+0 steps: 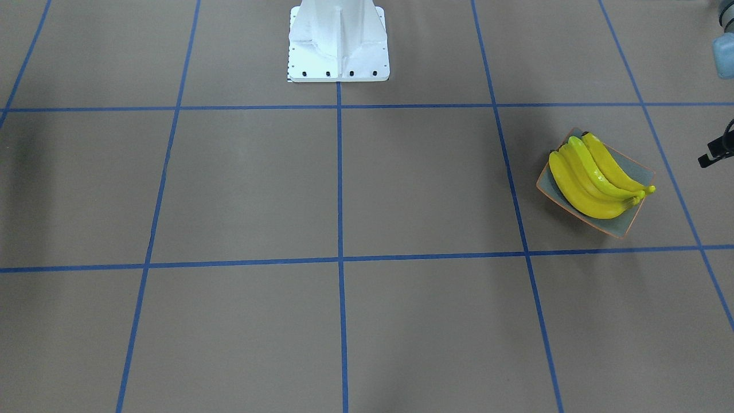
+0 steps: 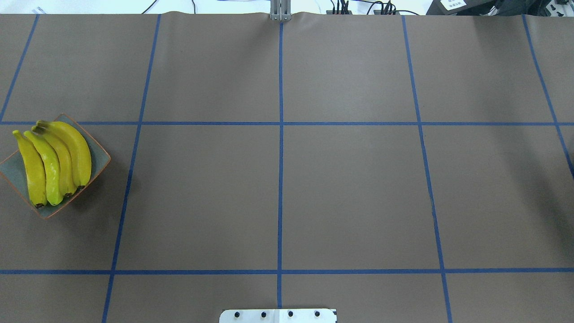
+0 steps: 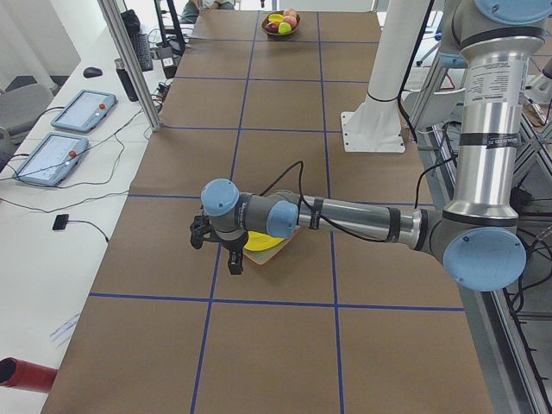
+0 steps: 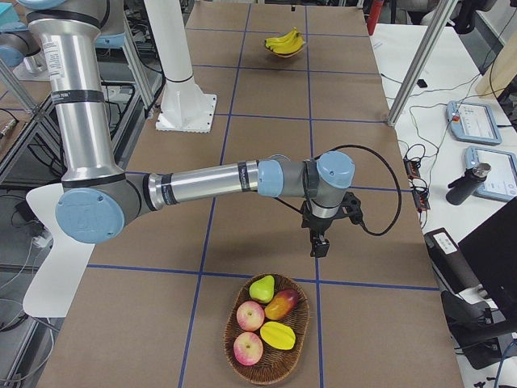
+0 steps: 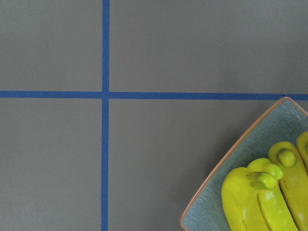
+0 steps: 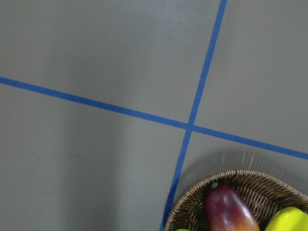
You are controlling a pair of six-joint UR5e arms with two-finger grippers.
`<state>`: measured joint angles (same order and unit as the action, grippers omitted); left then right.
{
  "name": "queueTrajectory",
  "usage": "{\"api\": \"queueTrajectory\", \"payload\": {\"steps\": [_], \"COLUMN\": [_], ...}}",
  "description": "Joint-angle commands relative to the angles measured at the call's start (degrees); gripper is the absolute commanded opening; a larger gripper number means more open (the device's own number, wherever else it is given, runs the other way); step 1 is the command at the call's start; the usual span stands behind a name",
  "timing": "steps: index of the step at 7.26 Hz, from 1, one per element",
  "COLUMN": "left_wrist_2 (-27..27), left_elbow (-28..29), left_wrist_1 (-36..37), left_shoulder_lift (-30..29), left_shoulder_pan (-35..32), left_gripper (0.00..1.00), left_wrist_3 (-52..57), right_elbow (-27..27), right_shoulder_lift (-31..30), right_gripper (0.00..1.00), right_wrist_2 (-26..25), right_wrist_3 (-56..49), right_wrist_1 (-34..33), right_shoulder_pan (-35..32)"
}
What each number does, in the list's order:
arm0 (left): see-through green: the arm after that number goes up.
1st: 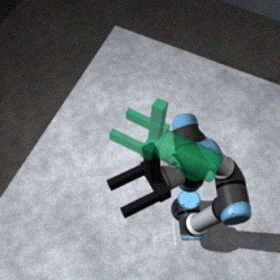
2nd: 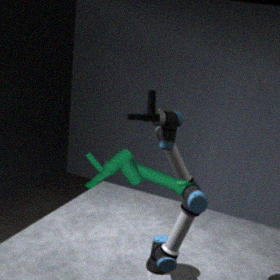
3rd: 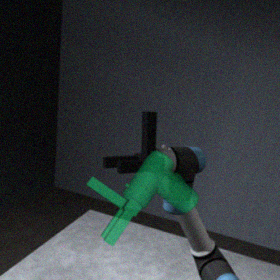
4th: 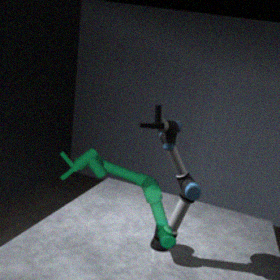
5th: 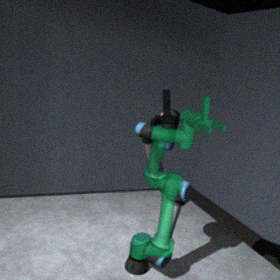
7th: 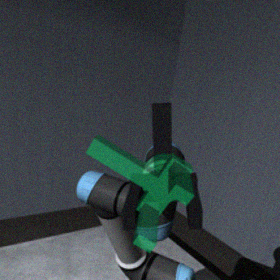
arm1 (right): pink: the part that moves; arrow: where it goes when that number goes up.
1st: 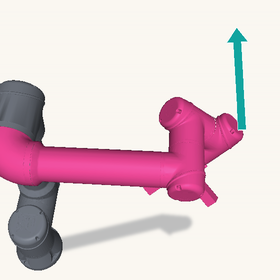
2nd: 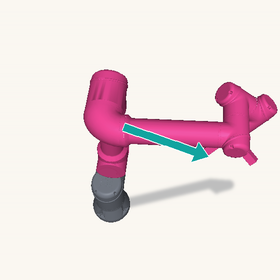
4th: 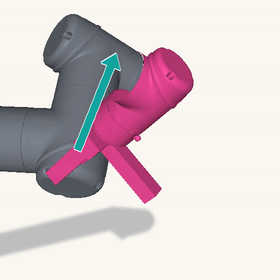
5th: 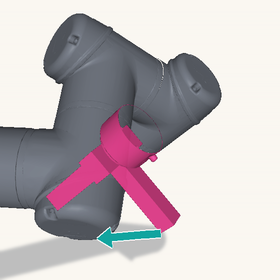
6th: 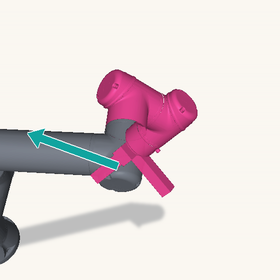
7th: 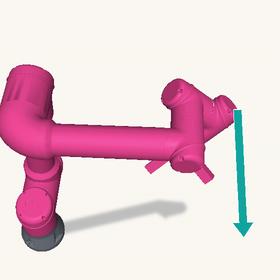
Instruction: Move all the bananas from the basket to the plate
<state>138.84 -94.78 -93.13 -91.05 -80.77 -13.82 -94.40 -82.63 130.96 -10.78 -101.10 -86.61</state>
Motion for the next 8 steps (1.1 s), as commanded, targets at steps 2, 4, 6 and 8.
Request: {"api": "queueTrajectory", "payload": {"steps": [2, 4, 6, 8], "left_wrist_2": [-1.80, -4.88, -4.89, -4.89], "left_elbow": [3.11, 3.02, 3.20, 3.37], "left_wrist_1": [-0.03, 0.14, 0.67, 0.76], "left_shoulder_lift": [-2.28, -2.37, -2.29, -2.11], "left_shoulder_pan": [-0.09, -0.52, -2.45, -4.47], "left_gripper": [1.00, 1.00, 1.00, 1.00], "left_wrist_3": [0.37, 5.36, 8.45, 11.59], "right_elbow": [0.00, -0.35, -3.50, -5.72], "right_shoulder_lift": [-0.42, -0.42, -0.34, -0.60], "right_gripper": [1.00, 1.00, 1.00, 1.00], "right_wrist_2": [1.22, 1.22, 1.22, 1.14], "right_wrist_3": [-0.82, -0.82, -1.26, -2.48], "right_wrist_1": [-0.41, -1.55, -6.80, -10.52], "right_shoulder_pan": [-0.58, -1.19, -1.46, -1.46]}}
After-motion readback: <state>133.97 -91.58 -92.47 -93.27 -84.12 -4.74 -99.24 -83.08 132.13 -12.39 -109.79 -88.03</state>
